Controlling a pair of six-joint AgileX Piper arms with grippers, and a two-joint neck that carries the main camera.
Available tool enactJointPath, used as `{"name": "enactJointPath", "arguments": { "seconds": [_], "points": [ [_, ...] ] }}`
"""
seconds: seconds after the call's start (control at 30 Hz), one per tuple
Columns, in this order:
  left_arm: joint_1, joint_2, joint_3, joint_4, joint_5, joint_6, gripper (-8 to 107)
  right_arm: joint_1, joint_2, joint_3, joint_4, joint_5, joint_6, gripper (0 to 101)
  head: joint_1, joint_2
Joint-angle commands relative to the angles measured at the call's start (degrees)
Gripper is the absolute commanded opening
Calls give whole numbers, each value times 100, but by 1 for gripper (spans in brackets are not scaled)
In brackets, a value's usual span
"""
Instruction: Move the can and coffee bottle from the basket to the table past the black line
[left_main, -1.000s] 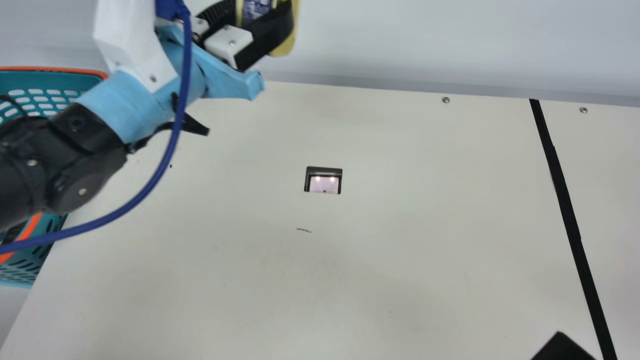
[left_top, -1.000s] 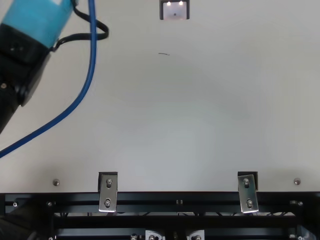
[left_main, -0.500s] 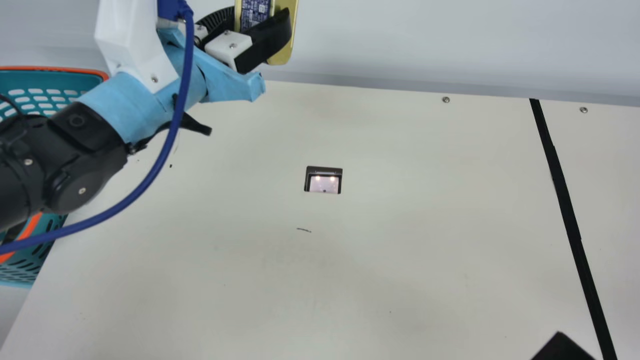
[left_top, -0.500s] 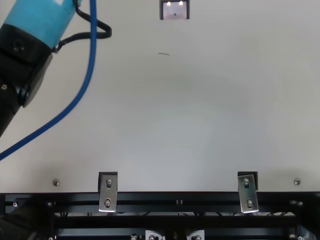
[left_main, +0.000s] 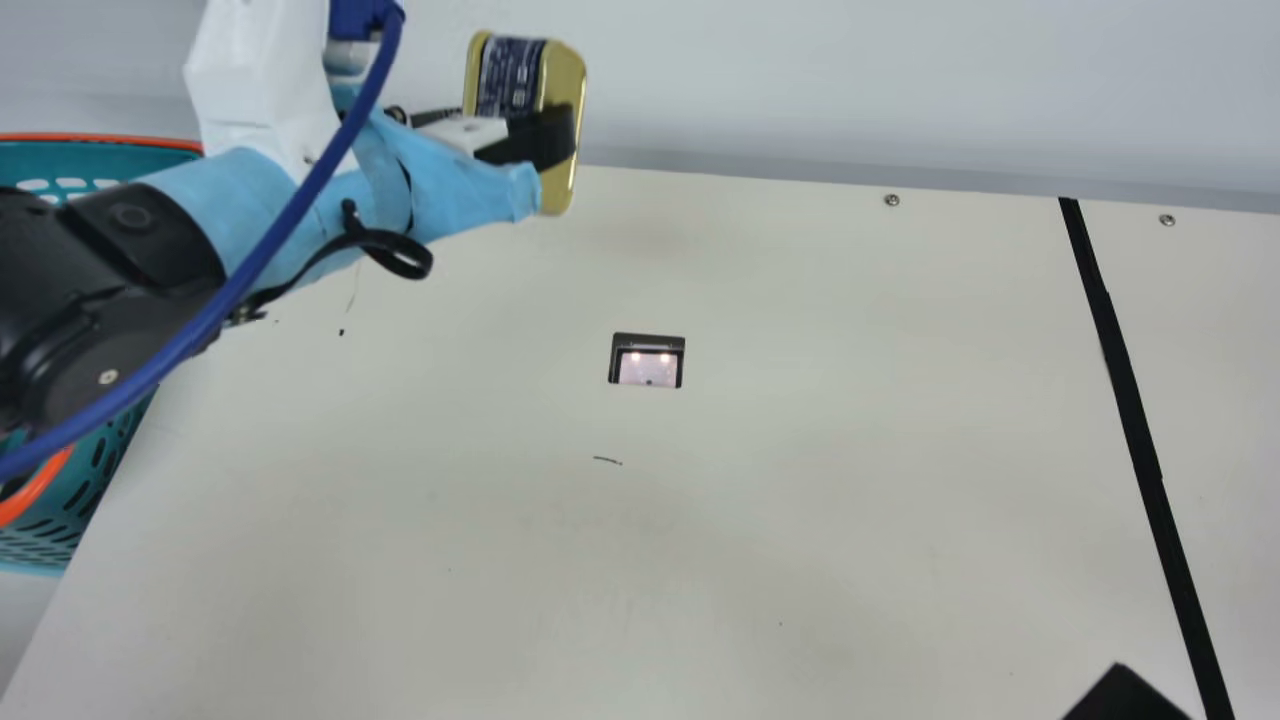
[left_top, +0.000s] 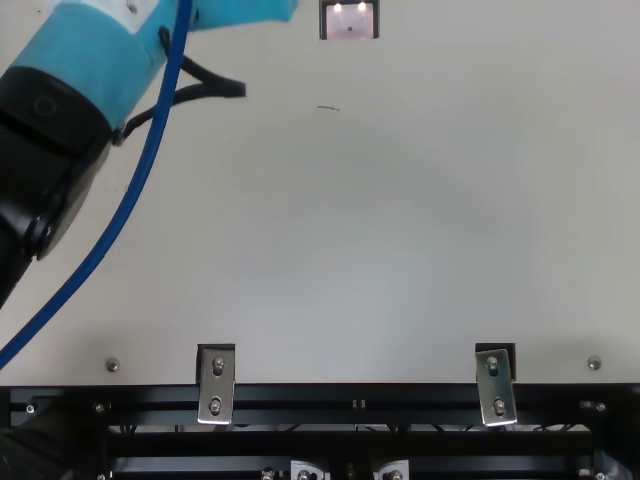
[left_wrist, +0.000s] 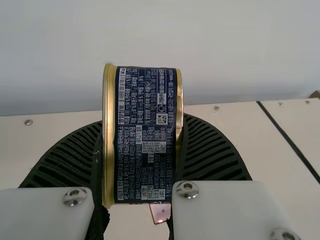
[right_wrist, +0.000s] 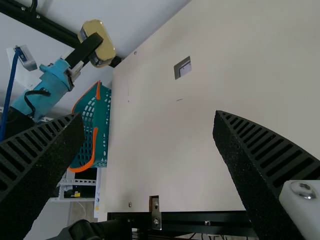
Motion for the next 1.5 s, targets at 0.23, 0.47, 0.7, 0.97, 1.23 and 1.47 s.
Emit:
{"name": "enactJointPath", "arguments": {
  "seconds": [0.23,0.47,0.7,0.97,1.23,1.47],
  "points": [
    [206,-112,-227,-1883,1645,2636,10,0,0,0,0,0,0,101,-28,-2],
    [411,40,-189,-3009,2229,4662,10,0,0,0,0,0,0,101,-28,-2],
    [387,351,-90,-3535,2740,6254,10,0,0,0,0,0,0,101,-28,-2],
    [132,892,-102,-3549,3209,7133,10,0,0,0,0,0,0,101,-28,-2],
    [-318,1327,-181,-3534,3464,7617,10,0,0,0,0,0,0,101,-28,-2],
    [-662,1502,-271,-3522,3611,7781,10,0,0,0,0,0,0,101,-28,-2]
  ]
}}
